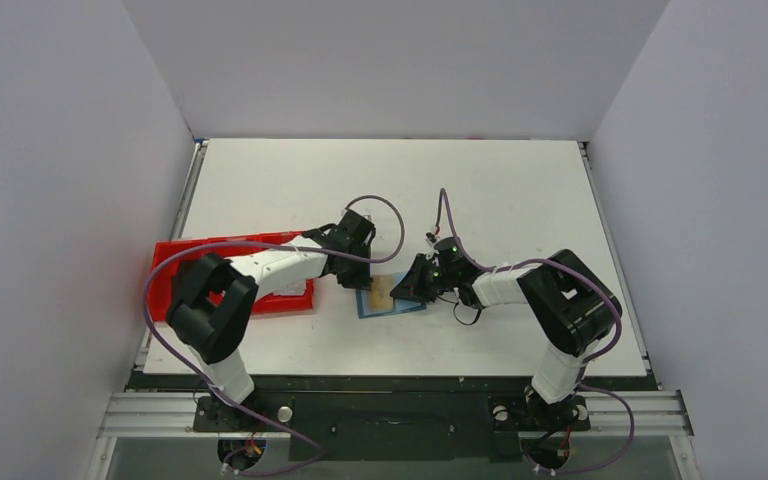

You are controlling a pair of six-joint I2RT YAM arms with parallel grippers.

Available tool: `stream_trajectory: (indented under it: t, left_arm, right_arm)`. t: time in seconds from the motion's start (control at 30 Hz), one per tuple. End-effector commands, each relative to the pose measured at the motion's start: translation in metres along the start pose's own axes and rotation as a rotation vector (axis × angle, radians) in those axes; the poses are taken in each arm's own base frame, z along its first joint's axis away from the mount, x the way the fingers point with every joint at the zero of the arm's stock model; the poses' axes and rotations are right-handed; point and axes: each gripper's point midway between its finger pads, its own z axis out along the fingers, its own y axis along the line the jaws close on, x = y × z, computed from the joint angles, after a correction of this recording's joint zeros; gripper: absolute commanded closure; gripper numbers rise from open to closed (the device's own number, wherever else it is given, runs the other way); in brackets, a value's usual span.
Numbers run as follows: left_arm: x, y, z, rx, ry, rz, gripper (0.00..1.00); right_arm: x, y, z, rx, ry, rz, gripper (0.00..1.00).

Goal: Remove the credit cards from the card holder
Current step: Remove the credit card from the card holder.

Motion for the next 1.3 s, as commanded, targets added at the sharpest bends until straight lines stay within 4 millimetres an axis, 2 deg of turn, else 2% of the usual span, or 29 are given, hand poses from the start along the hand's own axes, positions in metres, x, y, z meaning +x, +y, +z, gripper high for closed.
stream_trajectory:
  t: [0.0, 0.23, 0.47, 0.83, 1.03, 1.13, 1.27]
  left_arm:
    - [-0.006, -0.005, 0.009, 0.013, -0.014, 0.028, 0.88]
    - [0.009, 0.018, 0.022, -0.082, 0.022, 0.021, 0.93]
    - [0.023, 0.039, 0.027, -0.168, 0.057, 0.011, 0.96]
    - [0.029, 0.044, 0.031, -0.185, 0.073, 0.005, 0.97]
    - [0.029, 0.044, 0.03, -0.183, 0.073, 0.006, 0.97]
    - [0.03, 0.043, 0.031, -0.18, 0.076, 0.005, 0.98]
    - [0.03, 0.042, 0.032, -0.175, 0.08, 0.003, 0.98]
  right_arm:
    - [-0.008, -0.017, -0.002, 0.084, -0.042, -0.03, 1.0]
    - [-0.009, -0.017, -0.003, 0.086, -0.043, -0.032, 1.0]
    - [-0.012, -0.02, -0.007, 0.096, -0.052, -0.029, 1.0]
    - [-0.015, -0.022, -0.012, 0.092, -0.059, -0.025, 1.0]
    - [-0.013, -0.014, -0.01, 0.042, -0.048, -0.007, 1.0]
    - [-0.013, -0.006, -0.007, -0.017, -0.05, 0.024, 0.94]
    - [-0.012, -0.003, -0.004, -0.06, -0.058, 0.062, 0.9]
